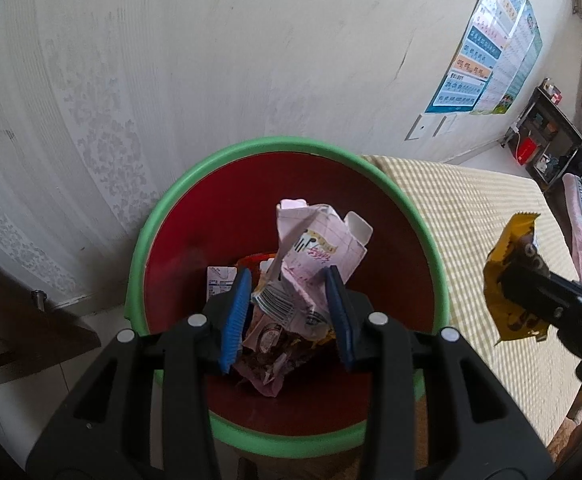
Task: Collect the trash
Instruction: 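Lower both grippers into the bin and open them to release the items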
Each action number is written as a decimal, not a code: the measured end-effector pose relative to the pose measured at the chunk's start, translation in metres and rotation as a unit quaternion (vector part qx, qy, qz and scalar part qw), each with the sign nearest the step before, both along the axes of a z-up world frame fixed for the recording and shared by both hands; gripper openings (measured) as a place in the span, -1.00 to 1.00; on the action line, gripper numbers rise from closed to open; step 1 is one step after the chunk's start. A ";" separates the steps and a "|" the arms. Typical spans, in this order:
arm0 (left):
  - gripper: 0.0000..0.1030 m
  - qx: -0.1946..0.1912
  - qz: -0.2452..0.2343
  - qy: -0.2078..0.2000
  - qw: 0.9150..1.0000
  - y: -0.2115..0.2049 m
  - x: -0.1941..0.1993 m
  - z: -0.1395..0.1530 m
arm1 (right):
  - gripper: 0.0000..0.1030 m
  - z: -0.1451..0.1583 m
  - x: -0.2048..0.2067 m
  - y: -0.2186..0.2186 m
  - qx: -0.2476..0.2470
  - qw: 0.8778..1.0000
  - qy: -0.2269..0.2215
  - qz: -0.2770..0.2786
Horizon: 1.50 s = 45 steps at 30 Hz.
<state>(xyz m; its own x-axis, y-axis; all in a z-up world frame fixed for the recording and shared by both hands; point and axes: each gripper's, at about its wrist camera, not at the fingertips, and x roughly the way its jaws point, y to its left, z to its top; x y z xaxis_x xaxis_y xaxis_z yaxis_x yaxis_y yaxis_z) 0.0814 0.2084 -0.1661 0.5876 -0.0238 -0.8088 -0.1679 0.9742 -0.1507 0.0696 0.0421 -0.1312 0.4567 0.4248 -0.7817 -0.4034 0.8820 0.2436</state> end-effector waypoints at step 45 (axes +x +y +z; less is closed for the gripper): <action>0.43 0.017 0.025 -0.004 1.000 0.001 0.009 0.000 | 0.30 0.001 0.003 -0.027 -0.011 0.999 -0.017 -0.038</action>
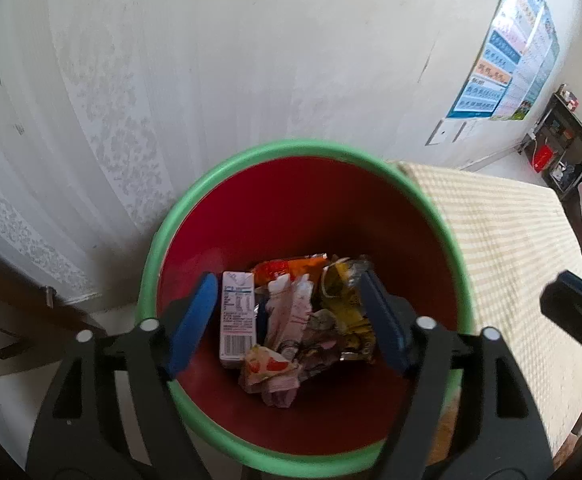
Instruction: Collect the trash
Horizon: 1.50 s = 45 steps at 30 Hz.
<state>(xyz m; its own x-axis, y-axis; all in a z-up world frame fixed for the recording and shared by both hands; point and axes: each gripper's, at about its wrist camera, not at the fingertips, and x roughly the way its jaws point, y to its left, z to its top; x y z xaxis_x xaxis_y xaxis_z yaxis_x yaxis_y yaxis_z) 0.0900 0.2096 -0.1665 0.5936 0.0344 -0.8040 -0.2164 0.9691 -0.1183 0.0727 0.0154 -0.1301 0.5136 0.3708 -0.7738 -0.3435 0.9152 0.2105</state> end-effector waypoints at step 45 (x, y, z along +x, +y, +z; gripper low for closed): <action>0.89 0.082 -0.131 -0.224 0.962 -0.206 -0.083 0.153 | 0.86 0.082 -0.130 -0.207 -0.049 0.920 -0.249 -0.299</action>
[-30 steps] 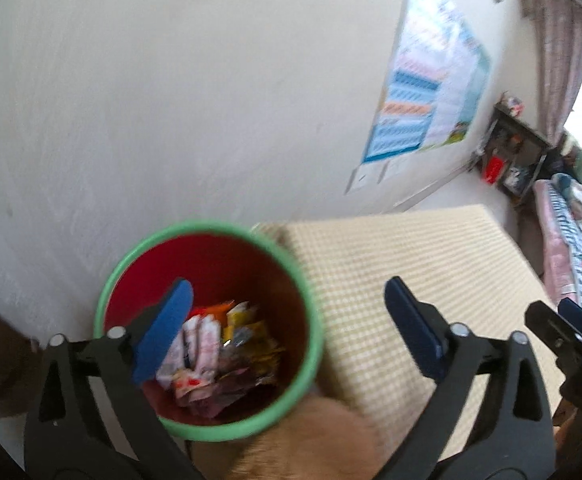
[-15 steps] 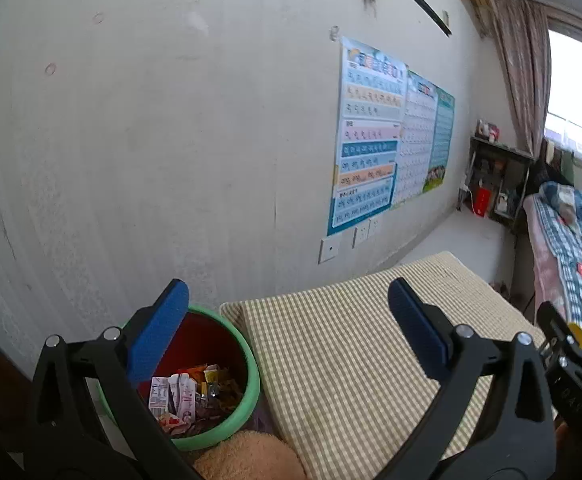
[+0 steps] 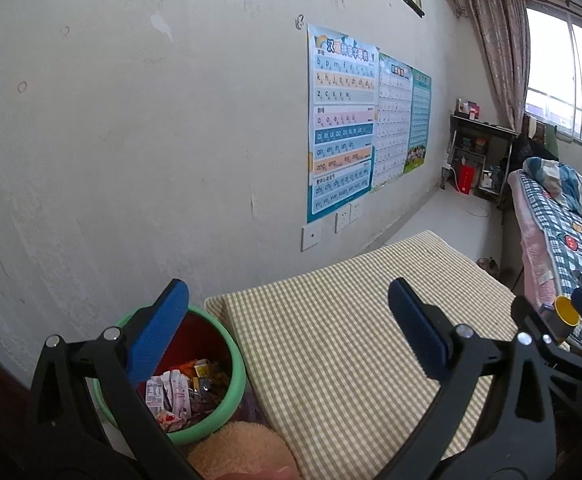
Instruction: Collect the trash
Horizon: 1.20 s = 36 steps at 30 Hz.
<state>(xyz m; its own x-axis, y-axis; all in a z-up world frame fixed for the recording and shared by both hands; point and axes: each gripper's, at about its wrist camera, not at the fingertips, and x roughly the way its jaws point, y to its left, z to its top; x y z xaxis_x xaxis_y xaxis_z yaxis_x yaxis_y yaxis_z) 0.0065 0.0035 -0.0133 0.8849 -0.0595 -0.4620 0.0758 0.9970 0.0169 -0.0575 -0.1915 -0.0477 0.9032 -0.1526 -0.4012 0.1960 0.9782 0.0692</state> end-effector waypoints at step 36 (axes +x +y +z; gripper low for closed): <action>0.89 0.006 0.014 0.004 1.000 0.007 0.003 -0.008 | 0.86 -0.012 0.003 0.007 -0.005 1.000 0.026 0.009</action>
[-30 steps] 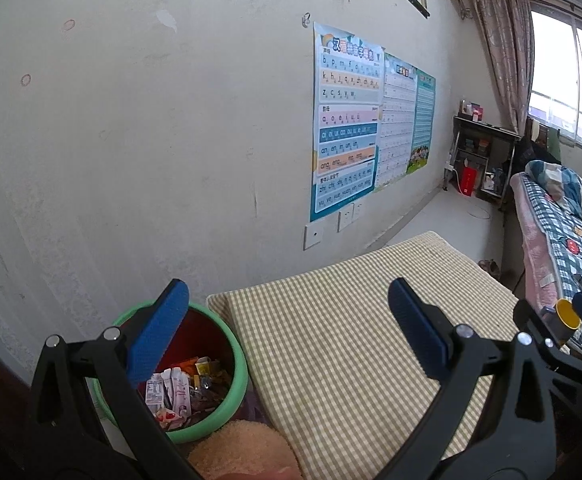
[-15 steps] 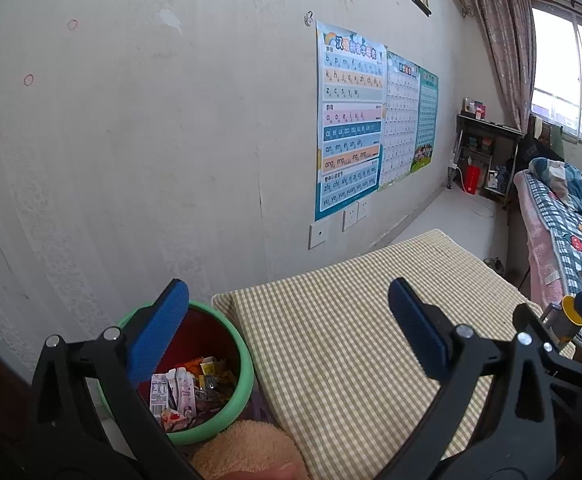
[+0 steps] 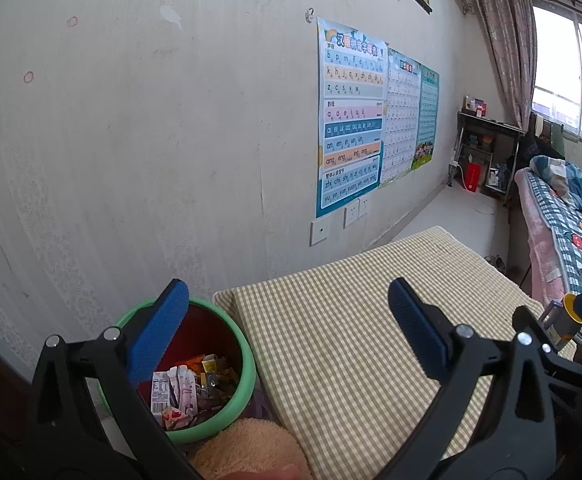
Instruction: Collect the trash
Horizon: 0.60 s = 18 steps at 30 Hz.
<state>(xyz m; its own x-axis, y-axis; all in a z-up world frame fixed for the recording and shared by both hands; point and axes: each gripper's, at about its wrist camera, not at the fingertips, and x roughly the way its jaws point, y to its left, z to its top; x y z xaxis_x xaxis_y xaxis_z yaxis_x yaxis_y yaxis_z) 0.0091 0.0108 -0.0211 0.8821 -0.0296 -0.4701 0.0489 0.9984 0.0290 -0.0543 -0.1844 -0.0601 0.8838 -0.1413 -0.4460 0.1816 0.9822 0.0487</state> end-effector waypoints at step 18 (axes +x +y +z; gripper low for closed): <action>0.89 0.001 0.004 0.000 1.000 0.006 -0.002 -0.002 | 0.86 -0.007 0.003 0.000 0.000 1.000 0.014 0.001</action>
<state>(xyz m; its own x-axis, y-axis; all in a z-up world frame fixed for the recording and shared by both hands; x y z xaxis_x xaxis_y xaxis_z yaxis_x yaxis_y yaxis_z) 0.0071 0.0163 -0.0235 0.8824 -0.0221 -0.4700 0.0416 0.9986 0.0312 -0.0515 -0.1846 -0.0676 0.8713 -0.1389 -0.4706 0.1802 0.9827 0.0437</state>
